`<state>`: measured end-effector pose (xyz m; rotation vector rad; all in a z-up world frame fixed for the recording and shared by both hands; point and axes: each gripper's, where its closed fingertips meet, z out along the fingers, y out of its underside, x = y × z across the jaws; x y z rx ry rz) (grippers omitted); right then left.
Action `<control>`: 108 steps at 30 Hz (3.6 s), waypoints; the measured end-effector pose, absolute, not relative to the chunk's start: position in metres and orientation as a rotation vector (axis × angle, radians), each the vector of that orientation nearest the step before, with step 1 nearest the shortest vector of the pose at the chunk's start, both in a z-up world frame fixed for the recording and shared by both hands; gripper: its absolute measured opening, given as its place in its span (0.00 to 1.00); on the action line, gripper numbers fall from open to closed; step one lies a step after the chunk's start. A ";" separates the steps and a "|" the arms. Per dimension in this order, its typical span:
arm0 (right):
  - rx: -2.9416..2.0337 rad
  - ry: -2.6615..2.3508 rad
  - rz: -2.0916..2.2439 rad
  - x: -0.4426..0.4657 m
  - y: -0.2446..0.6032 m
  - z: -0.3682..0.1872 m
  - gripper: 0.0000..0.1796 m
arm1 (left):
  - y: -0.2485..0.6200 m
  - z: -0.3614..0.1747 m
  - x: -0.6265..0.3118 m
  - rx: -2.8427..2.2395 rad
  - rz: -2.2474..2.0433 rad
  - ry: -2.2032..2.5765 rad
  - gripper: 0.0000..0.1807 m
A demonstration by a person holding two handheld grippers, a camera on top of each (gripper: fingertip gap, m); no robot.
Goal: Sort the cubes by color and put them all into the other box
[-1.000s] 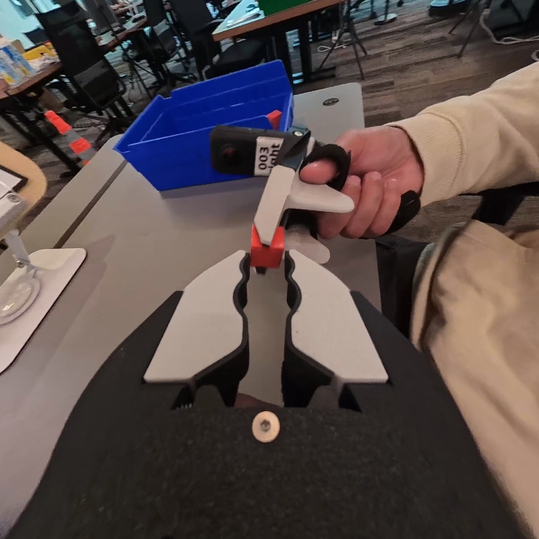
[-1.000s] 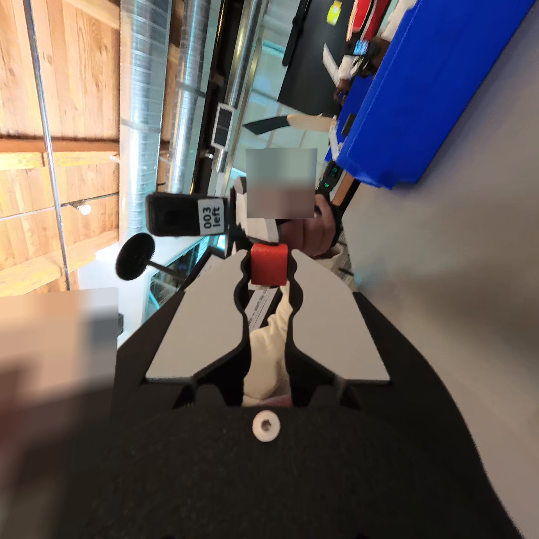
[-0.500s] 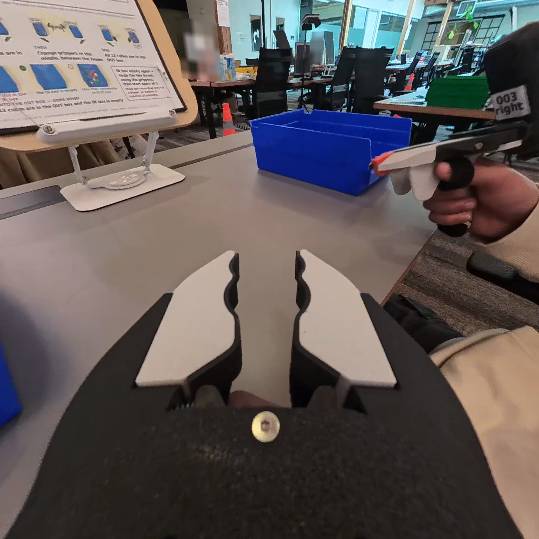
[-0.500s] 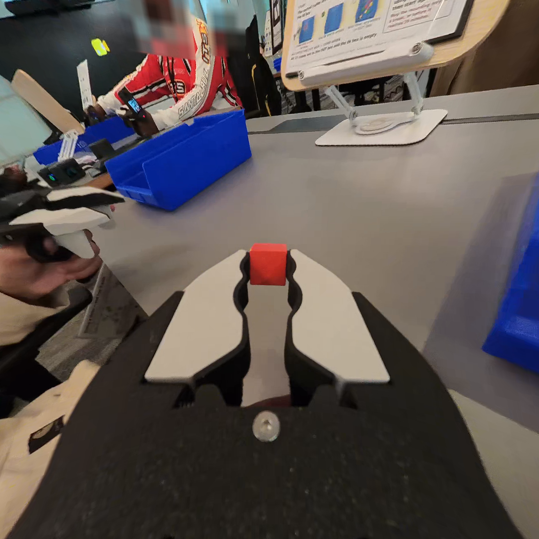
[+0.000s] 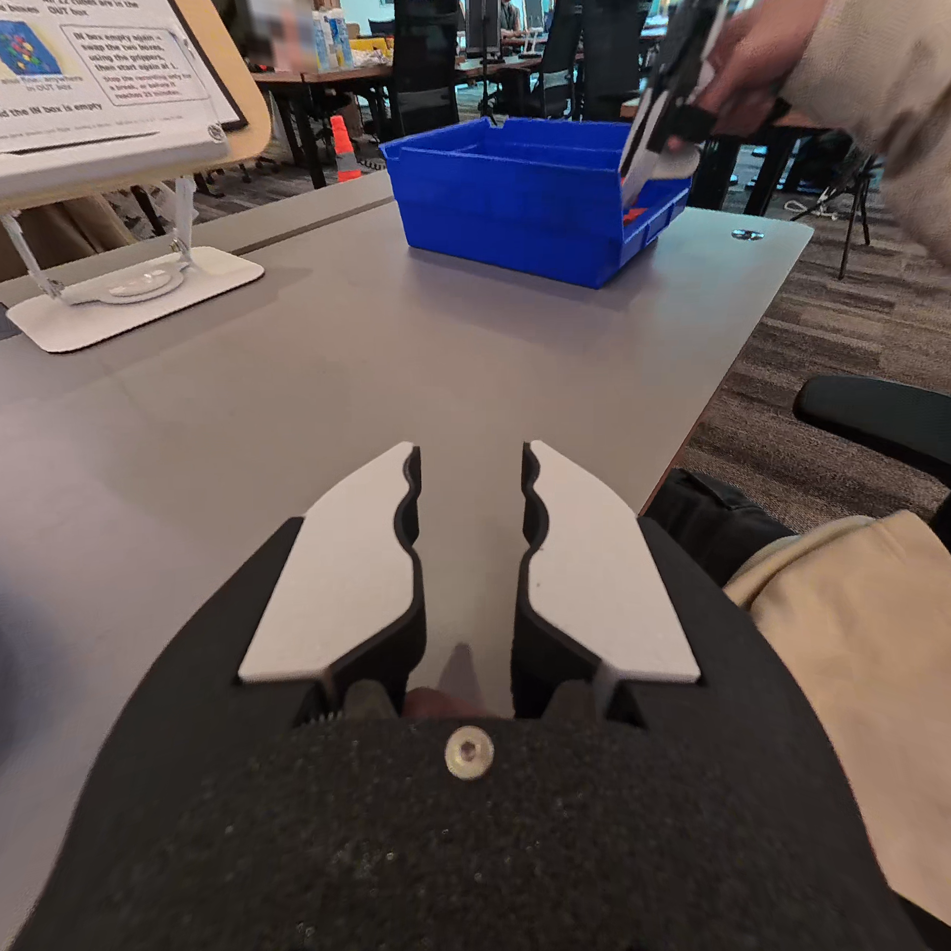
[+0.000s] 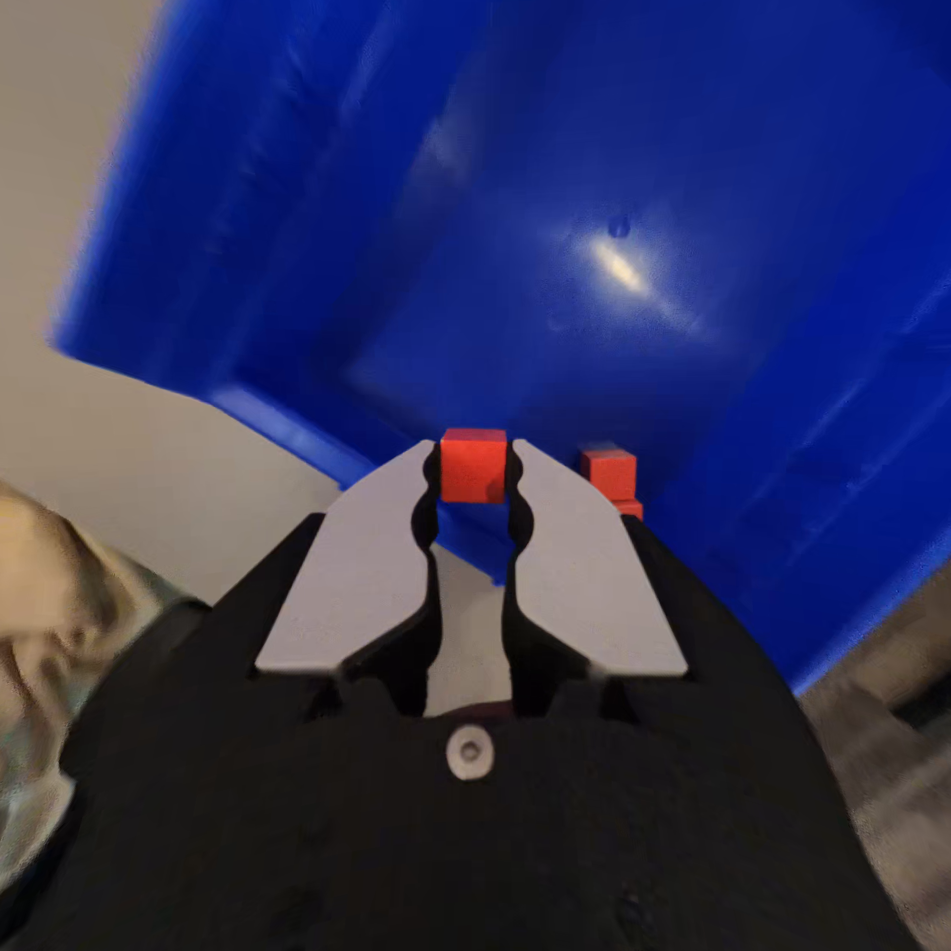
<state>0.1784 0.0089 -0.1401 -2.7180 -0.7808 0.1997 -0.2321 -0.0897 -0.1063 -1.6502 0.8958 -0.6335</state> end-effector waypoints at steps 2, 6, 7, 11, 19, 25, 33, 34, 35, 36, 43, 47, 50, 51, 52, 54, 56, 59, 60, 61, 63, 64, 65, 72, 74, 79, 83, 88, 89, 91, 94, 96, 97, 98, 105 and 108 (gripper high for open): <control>-2.842 -0.938 0.157 0.191 0.009 -0.158 0.13 | -0.089 -0.112 -0.231 -1.665 -0.621 0.915 0.21; -3.071 -1.116 -0.068 0.222 0.001 -0.174 0.13 | -0.089 -0.121 -0.228 -1.686 -0.616 0.944 0.21; -3.110 -1.142 -0.143 0.229 -0.001 -0.176 0.13 | -0.088 -0.122 -0.228 -1.690 -0.617 0.947 0.21; -3.194 -1.186 -0.161 0.232 -0.005 -0.178 0.14 | -0.087 -0.128 -0.230 -1.709 -0.624 0.949 0.21; -2.501 -0.986 -0.215 0.177 0.011 -0.078 0.21 | -0.080 -0.124 -0.242 -1.712 -0.605 0.898 0.21; -1.730 -0.497 0.514 0.000 -0.033 -0.054 0.20 | -0.062 -0.121 -0.257 -1.768 -0.512 0.780 0.22; -1.729 -0.563 0.318 -0.055 -0.060 -0.115 0.21 | -0.044 -0.117 -0.281 -1.850 -0.568 0.590 0.24; -1.746 -0.574 0.339 -0.058 -0.062 -0.118 0.21 | -0.043 -0.119 -0.283 -1.860 -0.570 0.583 0.24; -1.754 -0.581 0.340 -0.059 -0.062 -0.120 0.21 | -0.042 -0.119 -0.284 -1.866 -0.573 0.579 0.24; -1.756 -0.581 0.333 -0.058 -0.062 -0.122 0.21 | -0.042 -0.120 -0.285 -1.873 -0.574 0.579 0.24; -1.766 -0.563 0.418 -0.058 -0.064 -0.121 0.20 | -0.036 -0.082 -0.330 -1.890 -0.379 0.793 0.25; -1.778 -0.555 0.488 -0.059 -0.063 -0.121 0.20 | 0.019 -0.051 -0.398 -2.013 -0.169 0.845 0.25; -1.773 -0.542 0.535 -0.059 -0.062 -0.117 0.20 | 0.085 -0.075 -0.443 -2.215 0.009 0.880 0.27; -1.773 -0.542 0.543 -0.059 -0.063 -0.116 0.20 | 0.105 -0.089 -0.452 -2.290 0.032 0.889 0.27; -1.773 -0.541 0.545 -0.059 -0.062 -0.116 0.20 | 0.122 -0.105 -0.457 -2.360 0.029 0.900 0.27; -1.773 -0.536 0.535 -0.057 -0.062 -0.115 0.20 | 0.149 -0.132 -0.464 -2.475 0.026 0.900 0.26; -1.775 -0.532 0.528 -0.055 -0.062 -0.114 0.20 | 0.168 -0.152 -0.467 -2.547 0.038 0.900 0.26; -1.779 -0.523 0.524 -0.053 -0.064 -0.114 0.20 | 0.180 -0.180 -0.469 -2.653 0.030 0.894 0.24; -1.783 -0.521 0.522 -0.052 -0.064 -0.114 0.19 | 0.180 -0.186 -0.465 -2.671 -0.022 0.899 0.13; -1.785 -0.519 0.518 -0.051 -0.064 -0.115 0.19 | 0.178 -0.187 -0.460 -2.690 -0.080 0.886 0.13; -1.792 -0.512 0.519 -0.050 -0.064 -0.115 0.19 | 0.175 -0.185 -0.470 -2.732 -0.005 0.873 0.12; -1.792 -0.508 0.524 -0.049 -0.064 -0.115 0.19 | 0.174 -0.180 -0.474 -2.710 0.025 0.872 0.12; -1.791 -0.504 0.530 -0.049 -0.064 -0.114 0.18 | 0.172 -0.172 -0.472 -2.674 -0.009 0.860 0.12; -1.782 -0.497 0.557 -0.051 -0.062 -0.112 0.17 | 0.107 -0.058 -0.419 -1.988 -0.429 0.884 0.12; -1.781 -0.495 0.597 -0.055 -0.062 -0.111 0.17 | 0.071 -0.027 -0.397 -1.725 -0.548 0.881 0.12; -1.800 -0.458 0.863 -0.074 -0.068 -0.107 0.18 | -0.006 -0.021 -0.348 -1.406 -0.645 0.979 0.12; -1.764 -0.379 1.339 -0.109 -0.071 -0.084 0.20 | -0.033 -0.028 -0.303 -1.282 -0.682 1.125 0.12; -1.596 -0.321 2.238 -0.172 -0.075 -0.031 0.28 | -0.049 -0.023 -0.229 -1.116 -0.685 1.360 0.12; -1.566 -0.324 2.337 -0.181 -0.073 -0.025 0.28 | -0.050 -0.024 -0.217 -1.100 -0.671 1.402 0.12; -1.547 -0.316 2.382 -0.193 -0.064 -0.021 0.28 | -0.051 -0.025 -0.198 -1.076 -0.653 1.453 0.12; -1.558 -0.334 2.330 -0.201 -0.056 -0.027 0.30 | -0.051 -0.029 -0.181 -1.071 -0.681 1.477 0.12; -1.559 -0.331 2.333 -0.202 -0.054 -0.032 0.27 | -0.049 -0.036 -0.174 -1.088 -0.707 1.468 0.12; -1.536 -0.341 2.348 -0.199 -0.054 -0.034 0.13 | -0.047 -0.039 -0.171 -1.101 -0.714 1.448 0.12; -1.540 -0.328 2.349 -0.197 -0.051 -0.036 0.12 | -0.044 -0.042 -0.169 -1.123 -0.715 1.420 0.12; -1.636 -0.320 1.930 -0.147 -0.038 -0.055 0.12 | -0.050 -0.063 -0.193 -1.431 -0.830 1.120 0.31; -1.747 -0.396 1.453 -0.113 -0.034 -0.074 0.12 | -0.051 -0.077 -0.217 -1.543 -0.842 0.888 0.28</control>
